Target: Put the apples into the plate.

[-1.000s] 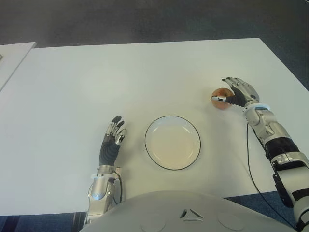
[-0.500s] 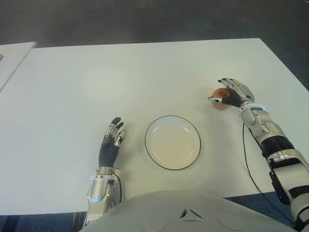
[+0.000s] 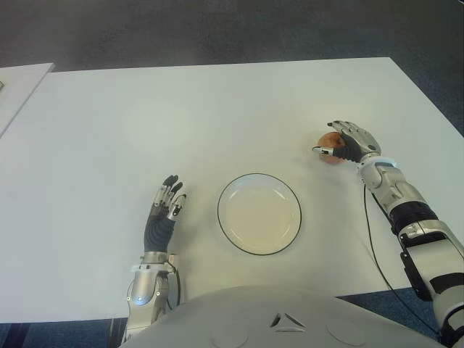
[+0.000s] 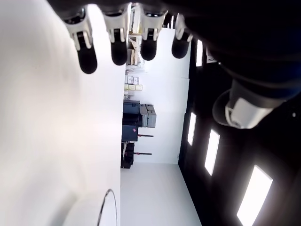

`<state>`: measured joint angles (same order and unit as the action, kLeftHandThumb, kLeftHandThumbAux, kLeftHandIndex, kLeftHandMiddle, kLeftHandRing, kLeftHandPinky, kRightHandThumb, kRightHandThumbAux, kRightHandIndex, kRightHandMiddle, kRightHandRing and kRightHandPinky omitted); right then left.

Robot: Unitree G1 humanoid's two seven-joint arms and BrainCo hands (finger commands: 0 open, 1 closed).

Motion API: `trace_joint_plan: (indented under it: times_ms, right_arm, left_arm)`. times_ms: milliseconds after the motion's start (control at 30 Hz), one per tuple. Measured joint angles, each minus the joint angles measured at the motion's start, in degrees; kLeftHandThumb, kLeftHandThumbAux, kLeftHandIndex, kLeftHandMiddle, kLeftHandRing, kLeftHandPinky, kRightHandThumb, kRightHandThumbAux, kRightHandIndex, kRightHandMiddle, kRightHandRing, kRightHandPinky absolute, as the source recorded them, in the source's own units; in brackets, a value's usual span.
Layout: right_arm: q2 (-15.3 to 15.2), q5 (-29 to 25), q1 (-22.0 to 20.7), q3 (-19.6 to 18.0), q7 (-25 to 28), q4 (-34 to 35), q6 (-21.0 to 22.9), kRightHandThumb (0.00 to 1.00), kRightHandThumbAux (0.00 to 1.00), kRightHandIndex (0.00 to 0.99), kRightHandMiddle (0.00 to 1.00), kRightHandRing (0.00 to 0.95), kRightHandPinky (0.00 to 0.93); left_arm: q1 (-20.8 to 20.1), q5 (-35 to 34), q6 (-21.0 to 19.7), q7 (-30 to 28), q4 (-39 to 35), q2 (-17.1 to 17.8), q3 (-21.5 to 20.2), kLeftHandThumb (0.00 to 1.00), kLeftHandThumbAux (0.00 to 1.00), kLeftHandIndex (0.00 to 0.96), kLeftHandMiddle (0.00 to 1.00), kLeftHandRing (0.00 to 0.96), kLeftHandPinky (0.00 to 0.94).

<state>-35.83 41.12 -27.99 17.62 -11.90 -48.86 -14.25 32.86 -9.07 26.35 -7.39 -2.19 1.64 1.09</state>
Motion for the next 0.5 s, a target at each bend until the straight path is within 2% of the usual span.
trace_joint_plan:
  times_ms: [267,500]
  right_arm:
    - [0.23,-1.0,-0.35,0.0,-0.36,-0.98,-0.93,0.223,0.247,0.0,0.0,0.0,0.0]
    - [0.32,-1.42,-0.35,-0.01,-0.36,-1.02,-1.42,0.22,0.25,0.0,0.0,0.0,0.004]
  left_arm:
    - [0.32,-0.09,1.26,-1.19,-0.05,0.0,-0.12,0.123,0.482,0.074,0.064,0.09,0.163]
    - [-0.35,-0.41,5.75,-3.41,1.93,0.05,-0.35,0.096,0.498,0.076,0.048,0.082,0.175]
